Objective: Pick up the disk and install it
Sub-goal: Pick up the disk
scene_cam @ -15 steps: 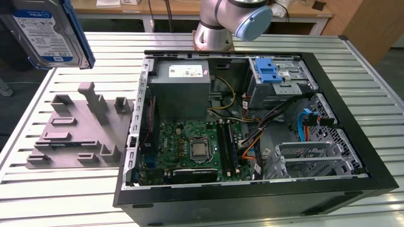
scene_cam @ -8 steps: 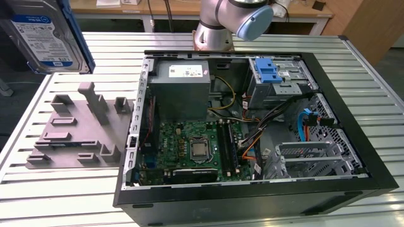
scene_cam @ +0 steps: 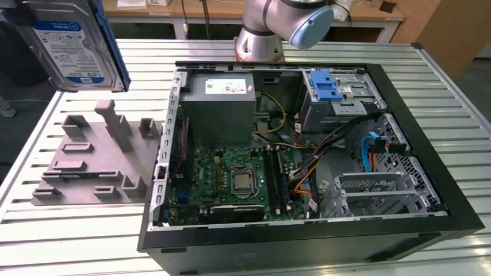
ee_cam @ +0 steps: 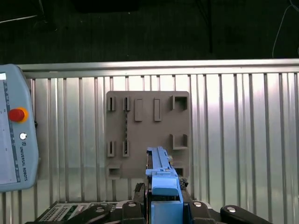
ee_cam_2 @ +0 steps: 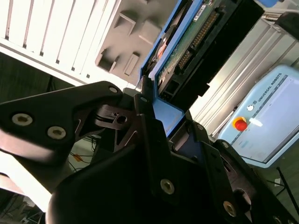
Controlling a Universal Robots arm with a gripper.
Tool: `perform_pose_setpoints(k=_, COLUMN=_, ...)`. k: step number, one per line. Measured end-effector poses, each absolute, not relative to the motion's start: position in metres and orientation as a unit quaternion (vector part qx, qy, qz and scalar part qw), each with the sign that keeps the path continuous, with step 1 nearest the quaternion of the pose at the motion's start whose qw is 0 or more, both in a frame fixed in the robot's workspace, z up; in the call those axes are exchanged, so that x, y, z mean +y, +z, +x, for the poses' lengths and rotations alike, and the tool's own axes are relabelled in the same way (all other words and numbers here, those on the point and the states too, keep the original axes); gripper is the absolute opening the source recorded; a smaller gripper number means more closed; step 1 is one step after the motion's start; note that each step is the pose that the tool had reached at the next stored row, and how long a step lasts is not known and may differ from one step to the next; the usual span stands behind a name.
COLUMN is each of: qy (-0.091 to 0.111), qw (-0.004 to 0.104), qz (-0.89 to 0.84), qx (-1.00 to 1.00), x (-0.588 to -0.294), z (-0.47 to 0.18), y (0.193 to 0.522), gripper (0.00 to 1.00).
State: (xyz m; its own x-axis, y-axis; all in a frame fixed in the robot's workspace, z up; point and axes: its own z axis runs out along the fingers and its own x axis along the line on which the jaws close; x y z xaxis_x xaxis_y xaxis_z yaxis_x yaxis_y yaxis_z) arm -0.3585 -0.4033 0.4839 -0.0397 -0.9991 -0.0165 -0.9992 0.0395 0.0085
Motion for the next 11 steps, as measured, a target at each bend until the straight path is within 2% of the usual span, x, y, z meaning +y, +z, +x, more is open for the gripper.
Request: perform_pose_setpoints(k=11, qy=0.009, qw=0.003, qz=-0.693, qx=0.721, x=-0.404, z=-0.309, y=0.484, gripper=0.36)
